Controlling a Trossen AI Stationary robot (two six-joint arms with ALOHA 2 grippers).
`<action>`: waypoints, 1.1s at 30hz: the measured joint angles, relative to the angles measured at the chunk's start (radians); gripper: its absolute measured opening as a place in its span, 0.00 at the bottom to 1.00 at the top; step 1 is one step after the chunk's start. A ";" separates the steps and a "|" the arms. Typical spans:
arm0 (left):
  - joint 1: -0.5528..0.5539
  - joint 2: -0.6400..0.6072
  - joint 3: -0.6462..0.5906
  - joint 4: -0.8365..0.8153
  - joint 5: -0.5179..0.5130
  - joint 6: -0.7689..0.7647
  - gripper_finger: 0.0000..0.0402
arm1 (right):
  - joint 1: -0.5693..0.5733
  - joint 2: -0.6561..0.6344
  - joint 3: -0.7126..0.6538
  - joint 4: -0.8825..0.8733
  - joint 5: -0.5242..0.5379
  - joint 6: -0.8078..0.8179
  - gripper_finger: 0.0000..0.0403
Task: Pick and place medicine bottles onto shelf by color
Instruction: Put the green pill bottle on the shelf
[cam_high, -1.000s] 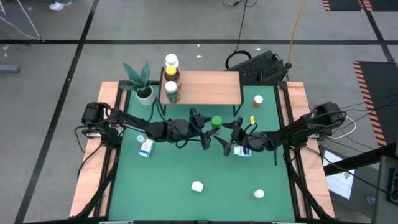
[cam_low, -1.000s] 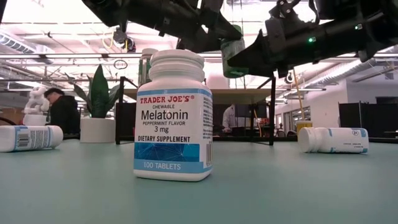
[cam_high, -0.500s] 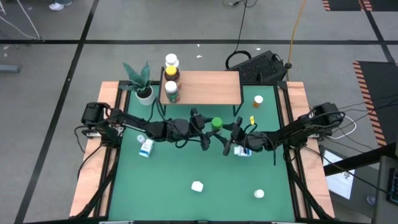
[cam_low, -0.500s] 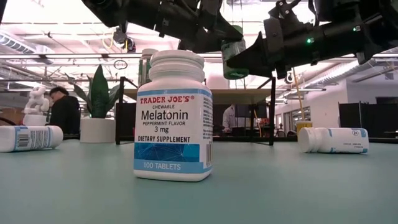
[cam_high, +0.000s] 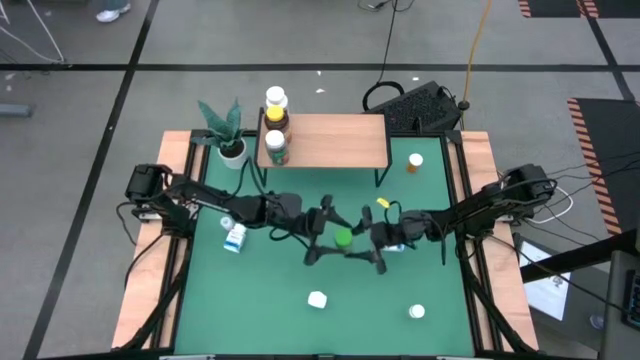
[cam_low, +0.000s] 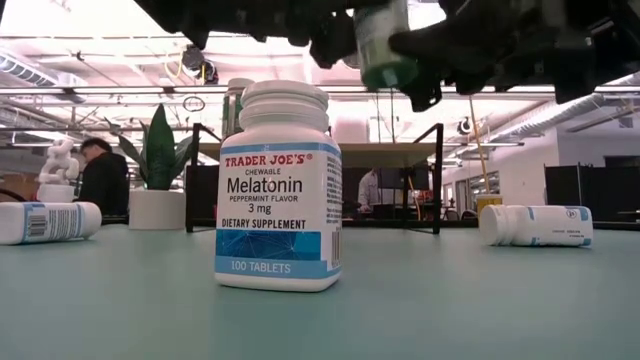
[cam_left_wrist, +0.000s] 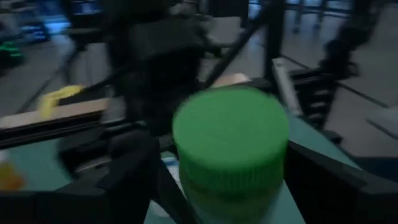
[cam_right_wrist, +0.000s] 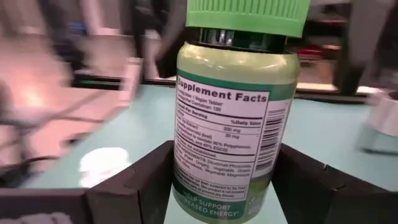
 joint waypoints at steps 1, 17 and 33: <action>-0.001 -0.002 0.000 -0.001 0.012 0.003 0.81 | -0.003 0.000 0.001 0.002 -0.035 0.001 0.57; 0.000 -0.005 0.000 0.027 0.096 0.017 0.74 | -0.016 0.000 0.001 -0.055 -0.118 0.001 0.57; 0.012 -0.005 0.000 0.030 0.100 -0.006 0.50 | -0.016 0.000 0.001 -0.055 -0.089 -0.014 0.58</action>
